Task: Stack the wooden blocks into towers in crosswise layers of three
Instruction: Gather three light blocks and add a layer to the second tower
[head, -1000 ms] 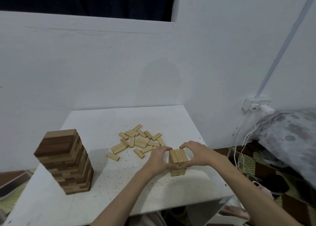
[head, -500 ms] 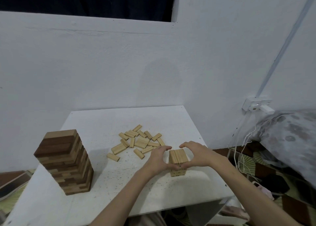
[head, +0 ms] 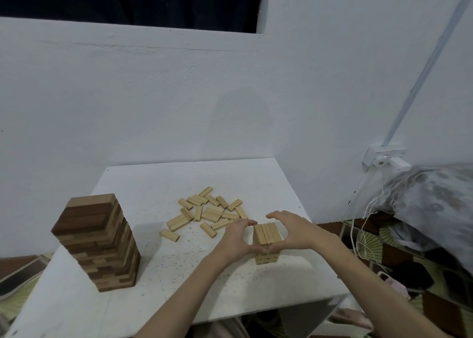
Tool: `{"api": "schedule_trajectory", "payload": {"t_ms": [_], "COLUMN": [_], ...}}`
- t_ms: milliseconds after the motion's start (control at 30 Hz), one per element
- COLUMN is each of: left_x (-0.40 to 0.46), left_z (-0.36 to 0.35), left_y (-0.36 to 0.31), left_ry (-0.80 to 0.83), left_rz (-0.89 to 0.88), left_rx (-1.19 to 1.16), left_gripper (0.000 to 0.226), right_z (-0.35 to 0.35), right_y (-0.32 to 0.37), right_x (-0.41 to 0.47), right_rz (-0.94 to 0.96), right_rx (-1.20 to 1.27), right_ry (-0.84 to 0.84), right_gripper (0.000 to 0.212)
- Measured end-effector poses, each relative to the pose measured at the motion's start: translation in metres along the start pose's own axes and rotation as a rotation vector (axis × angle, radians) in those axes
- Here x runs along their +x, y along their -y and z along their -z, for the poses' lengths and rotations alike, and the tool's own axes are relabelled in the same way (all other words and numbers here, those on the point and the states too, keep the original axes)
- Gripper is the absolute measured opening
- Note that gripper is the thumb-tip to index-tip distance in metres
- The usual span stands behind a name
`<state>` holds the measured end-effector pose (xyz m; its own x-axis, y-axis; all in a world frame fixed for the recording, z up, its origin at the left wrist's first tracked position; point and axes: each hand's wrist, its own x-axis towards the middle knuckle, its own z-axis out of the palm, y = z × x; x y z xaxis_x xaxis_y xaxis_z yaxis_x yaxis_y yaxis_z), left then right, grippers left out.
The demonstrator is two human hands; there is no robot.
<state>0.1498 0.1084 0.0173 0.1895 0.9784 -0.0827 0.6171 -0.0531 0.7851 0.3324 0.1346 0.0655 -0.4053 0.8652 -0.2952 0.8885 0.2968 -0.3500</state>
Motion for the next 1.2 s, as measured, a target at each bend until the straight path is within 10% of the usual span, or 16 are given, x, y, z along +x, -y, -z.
{"api": "schedule_trajectory", "payload": {"t_ms": [633, 1200], "left_x": [-0.057, -0.043], "left_z": [0.070, 0.062], "left_y": [0.090, 0.119], "left_ry": [-0.509, -0.395], "left_rz": [0.042, 0.181], "left_rx": [0.246, 0.529], "left_gripper": [0.023, 0.036], "right_z": [-0.043, -0.139], "right_y": [0.104, 0.121], "right_x": [0.034, 0.079], "right_rz": [0.242, -0.015], "right_rx": [0.287, 0.054], "right_ry": [-0.345, -0.358], "right_gripper": [0.025, 0.051]}}
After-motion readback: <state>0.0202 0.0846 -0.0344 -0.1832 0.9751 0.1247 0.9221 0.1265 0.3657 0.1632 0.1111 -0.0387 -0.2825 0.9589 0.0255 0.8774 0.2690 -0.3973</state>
